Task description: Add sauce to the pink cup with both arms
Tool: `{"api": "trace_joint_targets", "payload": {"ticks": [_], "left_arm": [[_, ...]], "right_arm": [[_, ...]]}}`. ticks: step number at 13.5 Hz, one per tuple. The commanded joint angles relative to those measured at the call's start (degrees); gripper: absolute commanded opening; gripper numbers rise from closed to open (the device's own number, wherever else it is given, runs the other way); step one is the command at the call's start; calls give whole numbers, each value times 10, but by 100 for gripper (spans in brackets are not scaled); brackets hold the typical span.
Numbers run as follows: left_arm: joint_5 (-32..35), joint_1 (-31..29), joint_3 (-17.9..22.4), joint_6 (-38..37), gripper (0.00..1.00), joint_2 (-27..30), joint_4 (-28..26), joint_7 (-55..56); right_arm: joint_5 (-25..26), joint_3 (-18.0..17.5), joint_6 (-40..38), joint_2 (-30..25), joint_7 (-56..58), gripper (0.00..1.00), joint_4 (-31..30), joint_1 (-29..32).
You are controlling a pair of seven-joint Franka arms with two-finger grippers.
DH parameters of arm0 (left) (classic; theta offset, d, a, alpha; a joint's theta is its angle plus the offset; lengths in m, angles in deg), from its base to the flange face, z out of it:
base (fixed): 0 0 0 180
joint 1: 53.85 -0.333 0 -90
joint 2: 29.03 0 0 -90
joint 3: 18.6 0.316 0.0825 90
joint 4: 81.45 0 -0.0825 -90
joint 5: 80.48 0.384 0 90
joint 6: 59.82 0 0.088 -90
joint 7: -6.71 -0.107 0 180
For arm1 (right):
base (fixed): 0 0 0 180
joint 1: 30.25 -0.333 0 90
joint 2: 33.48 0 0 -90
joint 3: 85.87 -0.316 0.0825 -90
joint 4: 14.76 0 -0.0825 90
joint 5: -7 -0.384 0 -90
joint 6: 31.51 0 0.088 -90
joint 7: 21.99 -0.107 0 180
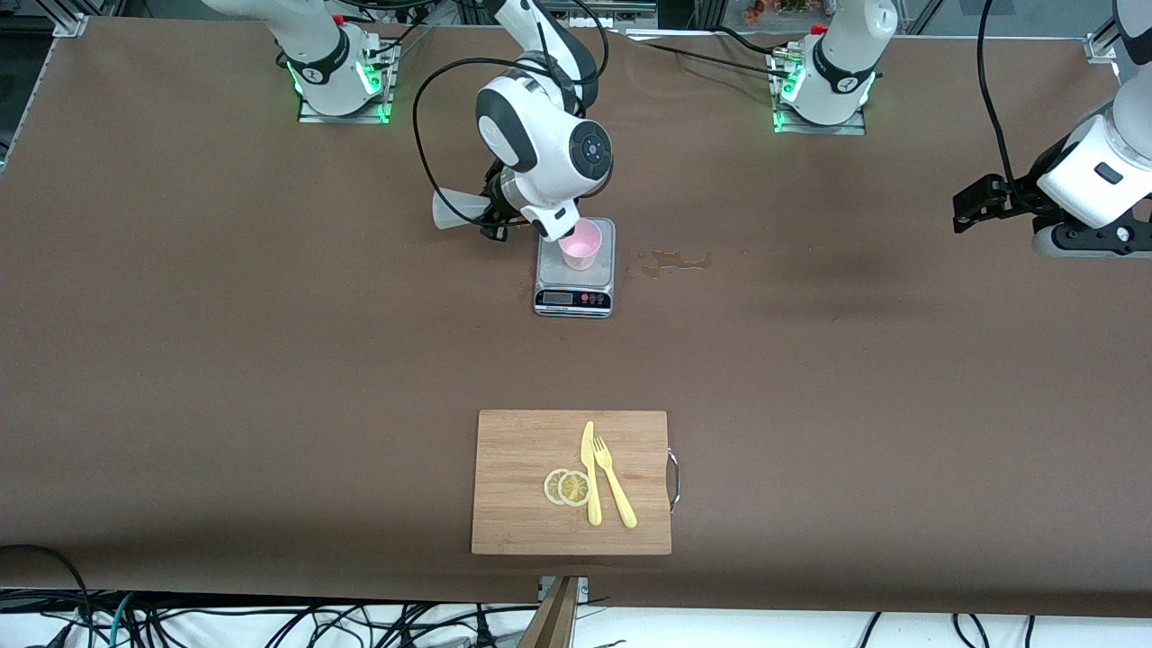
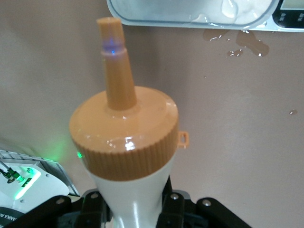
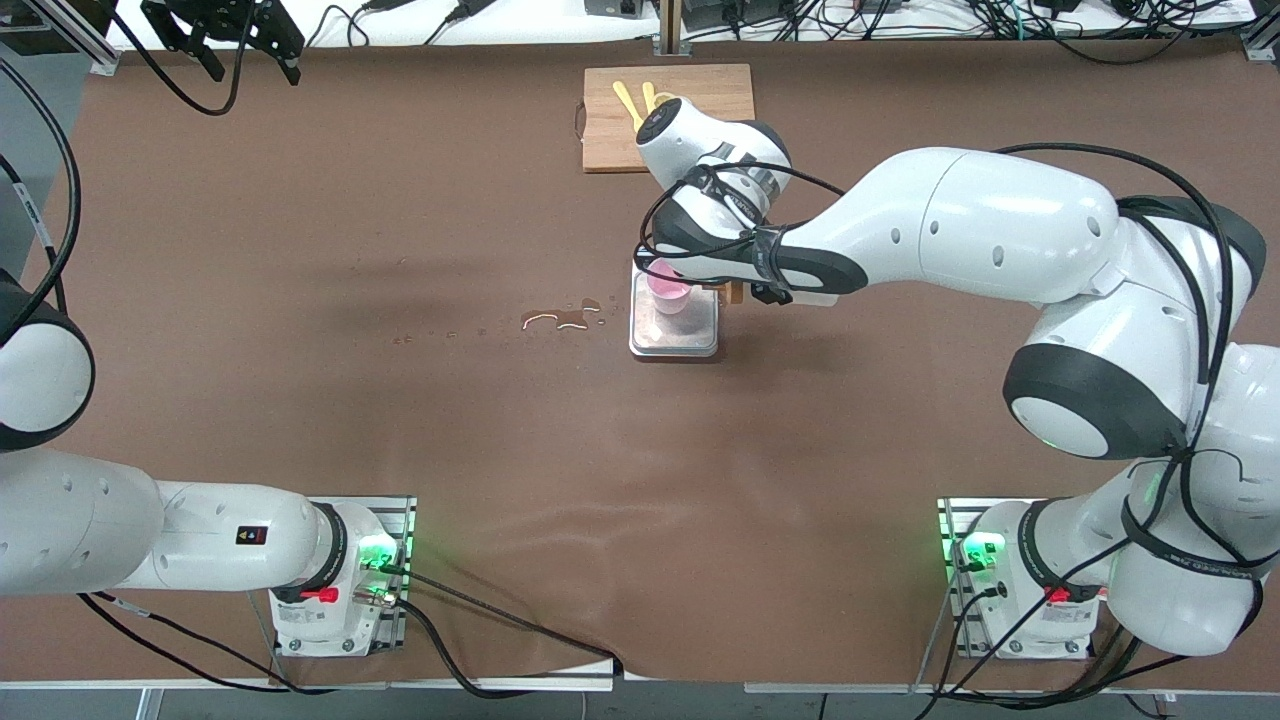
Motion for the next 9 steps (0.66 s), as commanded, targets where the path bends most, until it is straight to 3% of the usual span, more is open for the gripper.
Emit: {"api": "trace_joint_targets", "payload": {"ticks": [1,9], "left_arm": [[1,-6,-3,-13,100,-5,14,-10],[1,-6,-2,-14,100,-5,13,-10]], "right_arm": [[10,-2,-26,10,-4,18,27,-1],[4,-2,-48,66,-3,18,105,21]]}}
